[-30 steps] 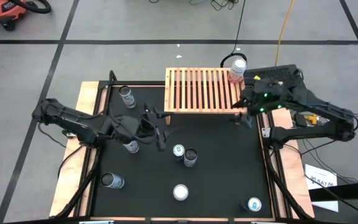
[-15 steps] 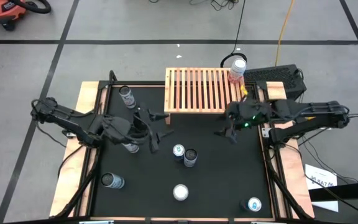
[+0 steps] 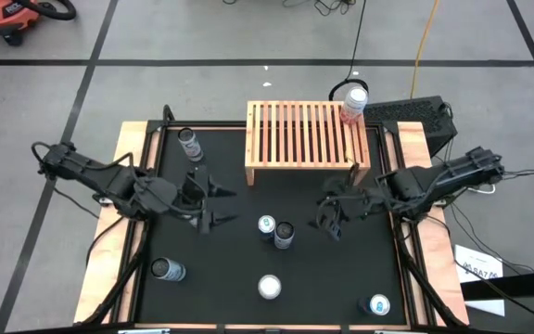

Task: Place canned beverage on shelf
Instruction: Put the pink soda can on the shelf

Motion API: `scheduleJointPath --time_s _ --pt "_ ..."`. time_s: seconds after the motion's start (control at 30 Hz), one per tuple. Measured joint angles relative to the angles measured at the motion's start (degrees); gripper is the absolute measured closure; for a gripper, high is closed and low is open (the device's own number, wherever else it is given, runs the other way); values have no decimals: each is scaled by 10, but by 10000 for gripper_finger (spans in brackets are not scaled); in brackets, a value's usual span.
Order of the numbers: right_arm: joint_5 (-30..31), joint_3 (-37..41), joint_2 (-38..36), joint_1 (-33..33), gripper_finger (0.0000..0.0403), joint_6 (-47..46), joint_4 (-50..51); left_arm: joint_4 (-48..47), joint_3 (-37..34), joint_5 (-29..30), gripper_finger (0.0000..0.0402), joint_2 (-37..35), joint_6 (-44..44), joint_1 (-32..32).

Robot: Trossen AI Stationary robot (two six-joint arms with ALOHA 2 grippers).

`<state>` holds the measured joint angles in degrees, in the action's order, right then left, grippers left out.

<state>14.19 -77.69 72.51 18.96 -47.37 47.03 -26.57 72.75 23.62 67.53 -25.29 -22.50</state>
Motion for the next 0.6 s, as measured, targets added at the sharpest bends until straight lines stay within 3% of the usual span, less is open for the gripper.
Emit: scheduleJointPath --time_s 0.23,0.6 --pt "52 -1 33 91 67 -177 67 -7 -17 -25 111 11 1 -29" --pt "55 -1 133 201 67 -356 8 28 -19 -40 111 56 -12 -90"
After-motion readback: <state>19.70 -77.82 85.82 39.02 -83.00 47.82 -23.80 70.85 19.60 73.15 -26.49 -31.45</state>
